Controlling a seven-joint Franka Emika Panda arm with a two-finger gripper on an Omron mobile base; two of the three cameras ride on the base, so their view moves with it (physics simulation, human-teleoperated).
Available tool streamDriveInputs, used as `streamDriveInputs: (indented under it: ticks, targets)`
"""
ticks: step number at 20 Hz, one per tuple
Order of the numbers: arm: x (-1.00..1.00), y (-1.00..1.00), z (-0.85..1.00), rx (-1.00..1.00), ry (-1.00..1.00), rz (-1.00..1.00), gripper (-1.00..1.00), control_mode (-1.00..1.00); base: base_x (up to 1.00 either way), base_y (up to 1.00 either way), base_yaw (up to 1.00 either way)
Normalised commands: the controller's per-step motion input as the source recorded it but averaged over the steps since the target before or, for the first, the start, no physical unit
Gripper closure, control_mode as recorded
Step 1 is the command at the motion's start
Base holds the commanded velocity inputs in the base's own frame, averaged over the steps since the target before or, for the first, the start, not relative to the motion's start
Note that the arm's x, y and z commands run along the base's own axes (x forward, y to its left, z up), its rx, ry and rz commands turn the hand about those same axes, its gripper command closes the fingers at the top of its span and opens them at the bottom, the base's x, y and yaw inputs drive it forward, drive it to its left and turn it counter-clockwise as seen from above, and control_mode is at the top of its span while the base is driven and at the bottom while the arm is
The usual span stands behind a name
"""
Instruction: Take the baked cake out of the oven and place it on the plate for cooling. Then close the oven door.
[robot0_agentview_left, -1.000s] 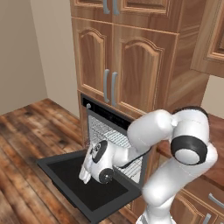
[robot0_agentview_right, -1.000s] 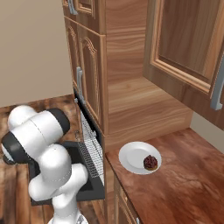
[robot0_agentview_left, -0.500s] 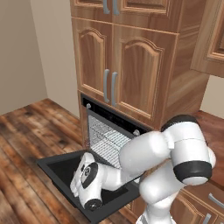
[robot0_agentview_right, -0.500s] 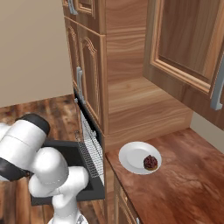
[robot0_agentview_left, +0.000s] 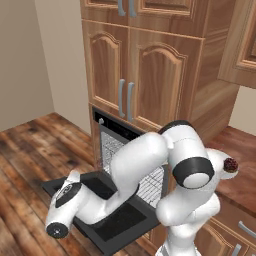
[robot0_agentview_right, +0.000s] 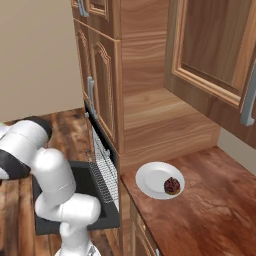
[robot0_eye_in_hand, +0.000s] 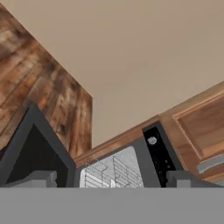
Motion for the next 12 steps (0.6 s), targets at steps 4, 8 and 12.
streamDriveInputs:
  ticks: [4,8,12]
  targets:
    - [-0.30,0.74,-0.16,-0.10,0.00,-0.28,-1.00,-1.00,0.00,0.00,0.00]
    - [-0.24,0.57,-0.52,-0.15,0.00,-0.32,-1.00,-1.00,0.00,0.00,0.00]
    - [-0.32,0.48,-0.68,-0.18,0.00,-0.32,-1.00,-1.00,0.00,0.00,0.00]
